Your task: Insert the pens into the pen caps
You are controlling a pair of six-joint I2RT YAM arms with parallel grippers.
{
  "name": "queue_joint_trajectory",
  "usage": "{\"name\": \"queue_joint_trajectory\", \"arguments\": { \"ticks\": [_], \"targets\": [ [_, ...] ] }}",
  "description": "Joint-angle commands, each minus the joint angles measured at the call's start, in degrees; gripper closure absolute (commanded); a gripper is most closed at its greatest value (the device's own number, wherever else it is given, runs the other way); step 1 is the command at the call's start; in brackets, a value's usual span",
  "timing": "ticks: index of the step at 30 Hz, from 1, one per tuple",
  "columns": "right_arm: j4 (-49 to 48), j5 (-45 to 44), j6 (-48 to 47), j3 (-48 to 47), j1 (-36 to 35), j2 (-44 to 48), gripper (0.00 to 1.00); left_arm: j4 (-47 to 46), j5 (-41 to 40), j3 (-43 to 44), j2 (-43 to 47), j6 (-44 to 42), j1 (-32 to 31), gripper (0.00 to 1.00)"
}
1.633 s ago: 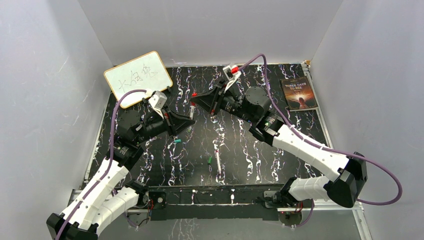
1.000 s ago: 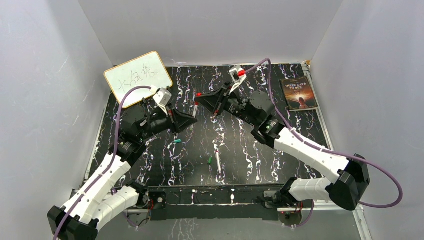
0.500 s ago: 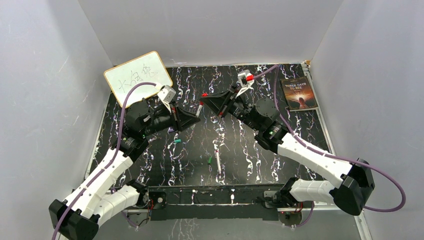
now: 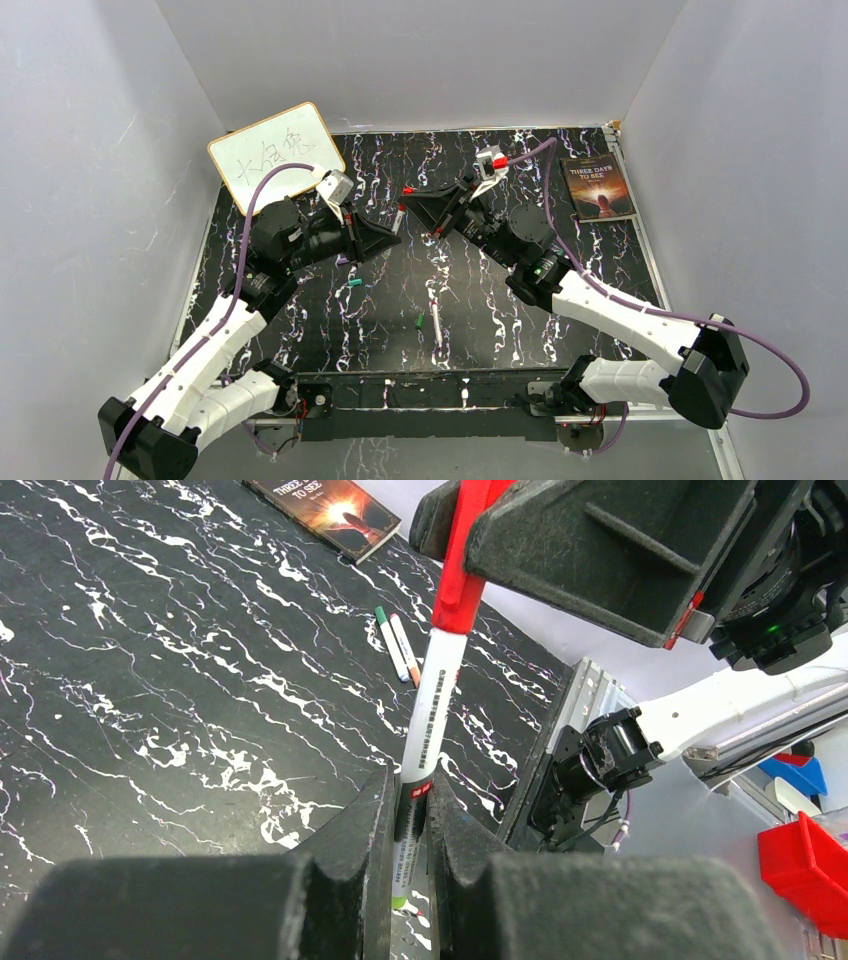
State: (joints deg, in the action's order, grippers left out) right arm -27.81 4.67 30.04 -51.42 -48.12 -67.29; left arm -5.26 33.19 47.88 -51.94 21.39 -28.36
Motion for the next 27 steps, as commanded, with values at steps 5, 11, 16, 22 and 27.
{"name": "queue_joint_trajectory", "arguments": {
  "ticks": [5,11,16,22,27],
  "targets": [
    [12.24,10.73,-0.65,3.13,-4.96,-0.82,1.00,-12.57,-11.93,5.86,2.19,1.54,1.46,1.00],
    [12.26,12.92,-0.60,5.00,-6.14,-2.12,1.00,-11.60,-11.67,7.99,1.43,1.01,1.47,1.00],
    [10.98,13.19,1.16,7.59,-7.55,-1.42,1.00,-11.15,-11.95,9.53,0.21,0.07,1.52,1.00],
    [10.30,11.75,1.59,8.38,-10.79,-2.56,1.00,-13.31,-11.18,10.49,-1.89,0.57,1.55,1.00],
    [11.24,7.49,0.68,8.01,-10.97,-0.33,1.00,-11.73,-8.86,10.55,-1.86,-0.25,1.54,1.00]
  ]
}}
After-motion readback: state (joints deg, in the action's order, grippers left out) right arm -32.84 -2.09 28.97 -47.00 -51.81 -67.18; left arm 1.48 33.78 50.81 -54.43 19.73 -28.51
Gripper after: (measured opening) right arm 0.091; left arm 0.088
